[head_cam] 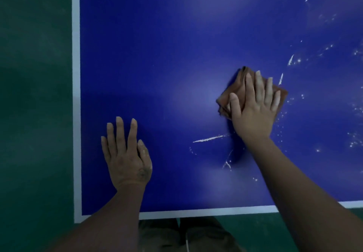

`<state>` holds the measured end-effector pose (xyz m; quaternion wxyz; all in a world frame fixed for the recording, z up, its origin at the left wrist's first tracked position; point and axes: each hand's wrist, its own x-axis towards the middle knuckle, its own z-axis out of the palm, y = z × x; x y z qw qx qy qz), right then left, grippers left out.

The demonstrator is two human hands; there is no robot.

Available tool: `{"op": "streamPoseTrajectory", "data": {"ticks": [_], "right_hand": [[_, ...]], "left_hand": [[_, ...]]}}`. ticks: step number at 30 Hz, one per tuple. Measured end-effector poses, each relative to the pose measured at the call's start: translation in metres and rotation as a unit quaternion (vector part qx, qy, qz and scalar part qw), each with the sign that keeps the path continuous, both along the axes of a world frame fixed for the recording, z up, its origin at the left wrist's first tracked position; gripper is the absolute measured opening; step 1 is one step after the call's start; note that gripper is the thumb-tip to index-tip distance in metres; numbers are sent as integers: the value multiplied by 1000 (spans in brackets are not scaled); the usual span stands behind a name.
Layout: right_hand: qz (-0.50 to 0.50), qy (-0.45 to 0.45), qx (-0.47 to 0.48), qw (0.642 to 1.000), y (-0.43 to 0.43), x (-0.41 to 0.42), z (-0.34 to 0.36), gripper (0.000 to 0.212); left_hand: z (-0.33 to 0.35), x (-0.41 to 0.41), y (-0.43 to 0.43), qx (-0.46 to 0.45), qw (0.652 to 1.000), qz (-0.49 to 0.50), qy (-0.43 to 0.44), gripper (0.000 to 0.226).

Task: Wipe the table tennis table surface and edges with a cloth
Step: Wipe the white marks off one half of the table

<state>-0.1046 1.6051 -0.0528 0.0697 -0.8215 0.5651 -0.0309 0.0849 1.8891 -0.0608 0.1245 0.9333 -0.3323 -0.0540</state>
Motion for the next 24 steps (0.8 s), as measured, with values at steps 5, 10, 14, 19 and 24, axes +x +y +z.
{"op": "streamPoseTrajectory", "data": {"ticks": [5,10,14,19,24], "right_hand": [[21,-27,-7,999,57,71,-2,73],[264,-48,9,963,110,51,-4,71],[290,-10,0,957,70,-19,-1,70],[-2,14,23,1000,39,-61,10,73],[-114,-20,19,993,76,13,6,74]], "left_hand": [[2,-1,-1,2,1000,-1,4,60],[5,0,0,-8,1000,-4,1,58],[6,-1,0,-15,1000,2,1,57],[7,-1,0,-25,1000,-1,-6,57],[6,-2,2,-32,999,-8,-19,58]]}}
